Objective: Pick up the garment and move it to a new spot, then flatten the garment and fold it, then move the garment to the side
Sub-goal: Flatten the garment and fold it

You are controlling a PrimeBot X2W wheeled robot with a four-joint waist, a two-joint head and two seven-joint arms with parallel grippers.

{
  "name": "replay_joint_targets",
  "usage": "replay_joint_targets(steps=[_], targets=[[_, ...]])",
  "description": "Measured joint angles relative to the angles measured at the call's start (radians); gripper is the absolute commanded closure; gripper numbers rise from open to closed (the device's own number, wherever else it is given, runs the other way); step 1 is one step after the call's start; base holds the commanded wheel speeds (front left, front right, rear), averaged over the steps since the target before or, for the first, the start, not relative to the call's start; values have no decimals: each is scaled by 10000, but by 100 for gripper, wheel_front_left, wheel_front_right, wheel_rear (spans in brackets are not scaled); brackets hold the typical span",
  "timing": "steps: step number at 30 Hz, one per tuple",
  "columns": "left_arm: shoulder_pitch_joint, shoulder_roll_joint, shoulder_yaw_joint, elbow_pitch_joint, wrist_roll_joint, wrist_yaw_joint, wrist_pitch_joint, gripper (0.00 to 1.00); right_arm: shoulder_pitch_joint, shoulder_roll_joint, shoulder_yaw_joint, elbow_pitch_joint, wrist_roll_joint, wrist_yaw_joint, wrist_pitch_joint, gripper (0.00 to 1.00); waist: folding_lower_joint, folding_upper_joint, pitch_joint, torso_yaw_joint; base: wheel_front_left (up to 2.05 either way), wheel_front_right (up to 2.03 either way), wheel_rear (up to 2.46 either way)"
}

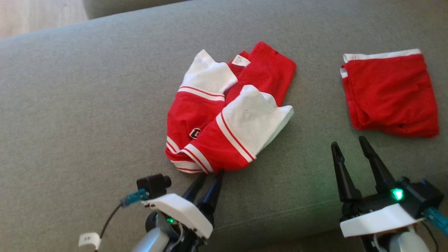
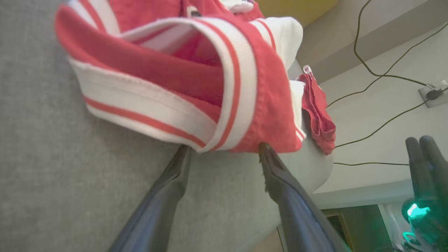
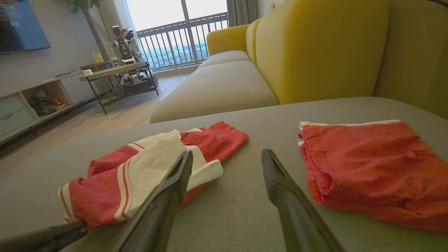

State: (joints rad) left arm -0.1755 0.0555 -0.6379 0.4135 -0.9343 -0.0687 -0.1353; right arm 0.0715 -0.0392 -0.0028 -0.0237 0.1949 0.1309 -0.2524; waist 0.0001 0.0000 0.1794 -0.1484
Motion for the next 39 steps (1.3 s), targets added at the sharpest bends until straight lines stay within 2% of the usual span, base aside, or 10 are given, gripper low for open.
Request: replay_joint_targets(steps=[7,8,9,10,12,13,24,25,26,39], targets=[[-203,4,-42,326,-13,-33,-219,0,-7,0,-73,8,0,0,0,0,-1,0,144,-101,0,0,0],[-203,2,-38,336,-13,-48,-322,8,-7,0,-65,13,0,0,0,0,-1,0,135,-93,0,0,0],[-204,4,-33,332,-13,-123,-378,20,-10,0,-56,13,0,0,0,0,-1,0,120,-86,0,0,0],[-204,6,-40,324,-13,-190,-431,51,-11,0,-27,21,0,0,0,0,-1,0,98,-77,0,0,0],[-204,6,-38,255,-13,-207,-525,77,-11,0,40,65,0,0,0,0,-1,0,38,-57,0,0,0],[-203,12,-44,213,-12,-209,-543,100,-9,0,63,90,0,0,0,0,-1,0,2,-46,0,0,0],[-97,36,-12,81,-98,-299,-786,100,3,0,138,190,-17,0,0,0,-2,0,-487,-34,0,0,0],[-58,36,-31,81,-194,-330,-673,84,7,0,148,190,-17,0,0,0,-2,0,-518,-48,0,0,0],[-1,35,-54,77,-297,-374,-568,0,7,0,155,190,-17,0,0,0,-2,0,-531,-62,0,0,0],[8,25,-222,201,-577,-460,-750,0,12,-2,153,161,-211,0,0,0,-2,0,-214,12,0,0,0]])
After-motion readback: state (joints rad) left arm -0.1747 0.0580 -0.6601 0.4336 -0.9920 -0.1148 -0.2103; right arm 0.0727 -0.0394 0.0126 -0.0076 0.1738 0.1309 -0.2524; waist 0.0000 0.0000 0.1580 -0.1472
